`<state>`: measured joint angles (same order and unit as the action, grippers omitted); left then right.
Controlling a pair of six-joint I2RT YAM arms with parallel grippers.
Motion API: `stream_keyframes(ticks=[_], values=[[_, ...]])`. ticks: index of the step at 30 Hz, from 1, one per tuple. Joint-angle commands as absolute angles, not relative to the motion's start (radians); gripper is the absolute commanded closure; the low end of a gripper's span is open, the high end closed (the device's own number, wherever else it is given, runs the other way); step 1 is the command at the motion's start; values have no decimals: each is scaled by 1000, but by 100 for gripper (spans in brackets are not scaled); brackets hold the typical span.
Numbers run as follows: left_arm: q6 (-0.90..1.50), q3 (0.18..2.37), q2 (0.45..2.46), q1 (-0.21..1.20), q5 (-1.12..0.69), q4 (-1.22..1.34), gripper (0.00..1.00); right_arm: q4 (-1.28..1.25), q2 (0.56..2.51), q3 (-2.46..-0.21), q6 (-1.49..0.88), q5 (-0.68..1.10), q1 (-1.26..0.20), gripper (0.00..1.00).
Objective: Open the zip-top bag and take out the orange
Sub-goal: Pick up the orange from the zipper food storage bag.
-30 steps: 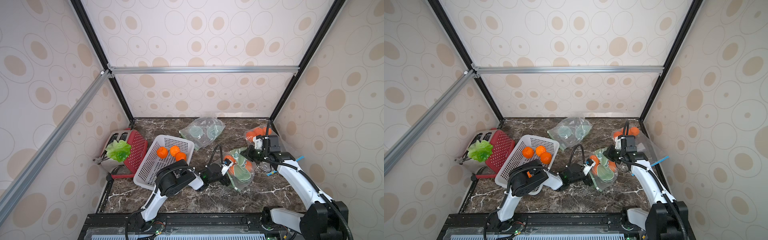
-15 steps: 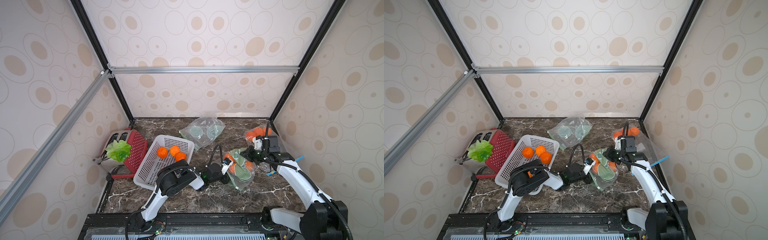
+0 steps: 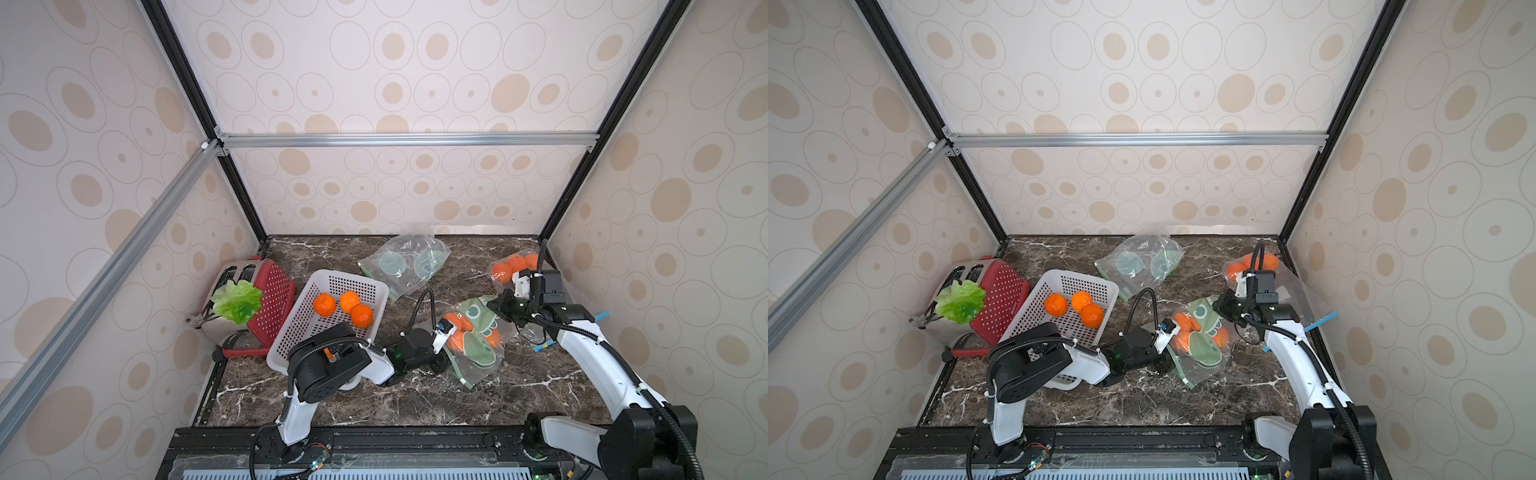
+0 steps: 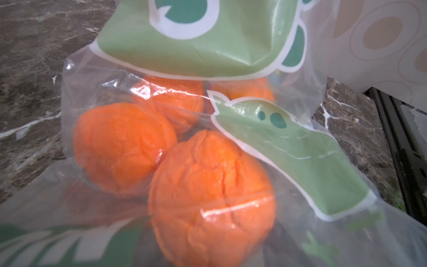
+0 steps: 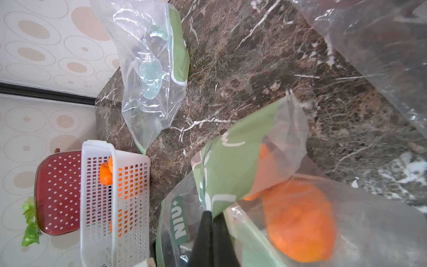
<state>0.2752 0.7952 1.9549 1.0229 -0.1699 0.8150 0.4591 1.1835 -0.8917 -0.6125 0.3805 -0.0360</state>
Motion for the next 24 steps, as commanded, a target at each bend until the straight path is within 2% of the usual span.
stream_keyframes(ticks=[1, 7, 19, 24], values=[[262, 781, 1893, 1026, -162, 714, 54, 491, 1177, -923, -591, 327, -28, 98], [236, 745, 1810, 1026, -152, 608, 55, 512, 1167, -916, -567, 249, -23, 98], [169, 776, 1674, 1026, -169, 220, 55, 519, 1131, -908, -542, 205, 0, 98], [173, 788, 1614, 1027, -194, 137, 55, 517, 1140, -908, -539, 217, 11, 98]])
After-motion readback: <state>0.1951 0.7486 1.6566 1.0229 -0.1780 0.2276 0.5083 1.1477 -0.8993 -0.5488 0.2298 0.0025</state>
